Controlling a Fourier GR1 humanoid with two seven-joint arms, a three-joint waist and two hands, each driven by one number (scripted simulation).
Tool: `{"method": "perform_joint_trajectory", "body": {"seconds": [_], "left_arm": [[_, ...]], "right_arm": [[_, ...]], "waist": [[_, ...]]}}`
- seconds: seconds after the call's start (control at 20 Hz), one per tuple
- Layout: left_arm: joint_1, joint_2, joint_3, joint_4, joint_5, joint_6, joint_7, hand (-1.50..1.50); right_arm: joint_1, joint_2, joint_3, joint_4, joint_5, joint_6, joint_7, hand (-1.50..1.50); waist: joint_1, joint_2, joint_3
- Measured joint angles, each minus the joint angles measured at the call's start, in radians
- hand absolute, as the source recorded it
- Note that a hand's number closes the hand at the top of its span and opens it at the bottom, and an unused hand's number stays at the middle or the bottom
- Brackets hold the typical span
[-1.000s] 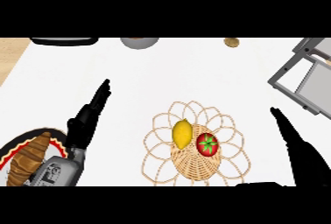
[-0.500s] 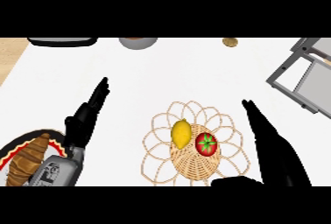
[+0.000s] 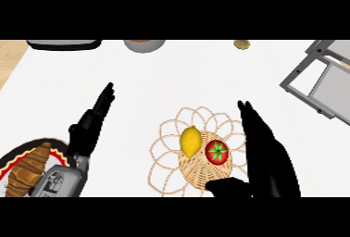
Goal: Pick the tomato from the placemat and place it in the tiered shelf
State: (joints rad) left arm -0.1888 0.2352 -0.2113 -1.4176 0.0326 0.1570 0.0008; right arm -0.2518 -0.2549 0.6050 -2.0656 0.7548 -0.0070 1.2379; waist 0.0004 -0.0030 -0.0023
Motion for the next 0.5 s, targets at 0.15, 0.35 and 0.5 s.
{"method": "perform_joint_trajectory", "body": {"seconds": [0.15,0.35,0.5], "left_arm": [[-0.002,0.003,0.009,-0.007,0.000,-0.006,0.007,0.00],[0.009,0.002,0.016,-0.009,-0.001,-0.015,0.003,0.00],[0.008,-0.010,0.013,-0.006,-0.012,-0.009,0.005,0.00]], "right_arm": [[0.017,0.051,0.006,0.030,0.042,0.014,-0.012,-1.50],[0.036,0.099,-0.021,0.048,0.075,0.041,-0.030,-1.50],[0.046,0.151,-0.018,0.076,0.122,0.053,-0.038,-1.50]], "waist": [[0.000,0.000,0.001],[-0.002,0.001,0.001],[-0.002,0.001,0.001]]}}
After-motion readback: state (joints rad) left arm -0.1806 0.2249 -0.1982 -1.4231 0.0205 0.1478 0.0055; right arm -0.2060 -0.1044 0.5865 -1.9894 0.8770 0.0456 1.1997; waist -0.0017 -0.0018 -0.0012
